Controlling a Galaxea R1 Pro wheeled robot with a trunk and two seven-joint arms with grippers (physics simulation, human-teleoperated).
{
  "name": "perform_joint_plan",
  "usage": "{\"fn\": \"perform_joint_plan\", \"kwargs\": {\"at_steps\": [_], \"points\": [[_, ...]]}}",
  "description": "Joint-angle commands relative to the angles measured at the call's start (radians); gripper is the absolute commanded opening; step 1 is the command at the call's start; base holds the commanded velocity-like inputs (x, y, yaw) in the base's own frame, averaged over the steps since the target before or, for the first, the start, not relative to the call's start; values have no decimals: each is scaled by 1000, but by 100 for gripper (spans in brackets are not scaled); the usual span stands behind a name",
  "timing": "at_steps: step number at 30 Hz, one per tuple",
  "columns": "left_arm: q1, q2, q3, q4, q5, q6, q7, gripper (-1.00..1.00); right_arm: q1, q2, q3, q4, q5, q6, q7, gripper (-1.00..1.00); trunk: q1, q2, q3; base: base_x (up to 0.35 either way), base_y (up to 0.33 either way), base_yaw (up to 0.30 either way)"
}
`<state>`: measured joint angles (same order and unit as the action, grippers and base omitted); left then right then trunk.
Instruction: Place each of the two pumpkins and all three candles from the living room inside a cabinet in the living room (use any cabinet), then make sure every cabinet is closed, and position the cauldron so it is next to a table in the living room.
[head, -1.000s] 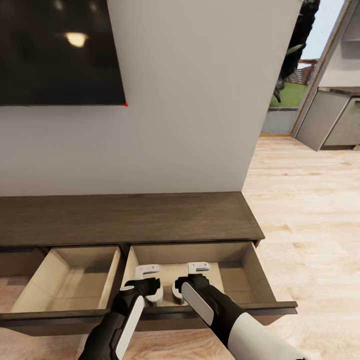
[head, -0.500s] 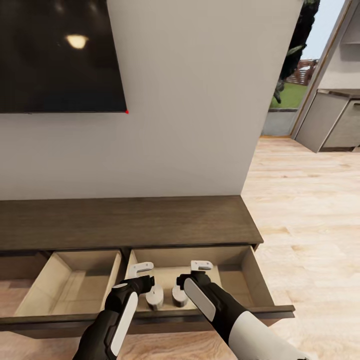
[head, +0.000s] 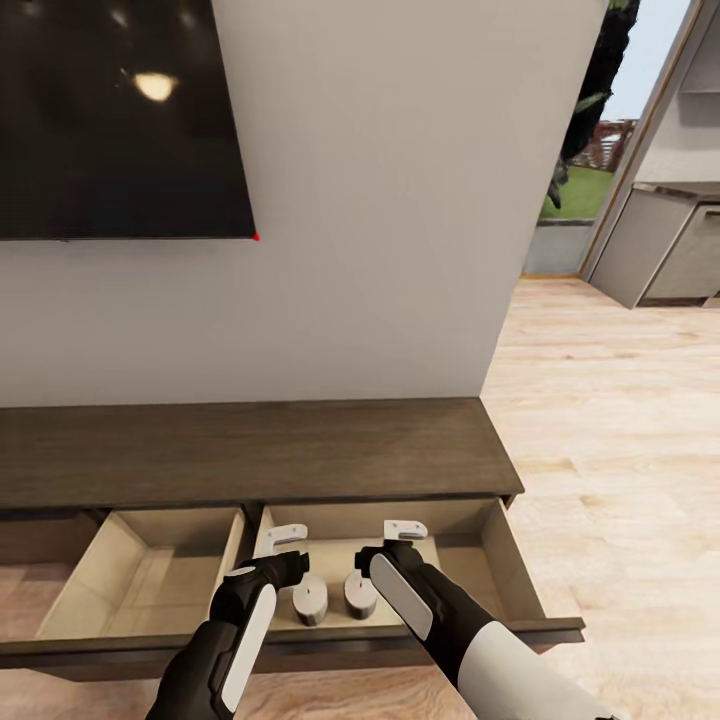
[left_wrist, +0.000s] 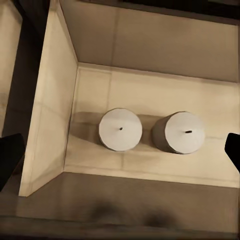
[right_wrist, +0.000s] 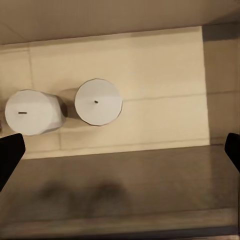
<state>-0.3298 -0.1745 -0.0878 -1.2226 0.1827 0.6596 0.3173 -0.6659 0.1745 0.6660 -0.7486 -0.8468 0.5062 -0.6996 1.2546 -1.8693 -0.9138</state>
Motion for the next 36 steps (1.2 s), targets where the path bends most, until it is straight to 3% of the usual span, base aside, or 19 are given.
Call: {"fn": "perform_joint_plan", "kwargs": {"at_steps": [1,36], "points": [[0,0,0,0,0,0,0,100,0,0,0,0,0,0,0,100,-4,7,3,0,0,0],[0,0,-1,-1,0,0,0,100,0,0,0,0,0,2,0,100,-138,252,113,0,0,0]]}}
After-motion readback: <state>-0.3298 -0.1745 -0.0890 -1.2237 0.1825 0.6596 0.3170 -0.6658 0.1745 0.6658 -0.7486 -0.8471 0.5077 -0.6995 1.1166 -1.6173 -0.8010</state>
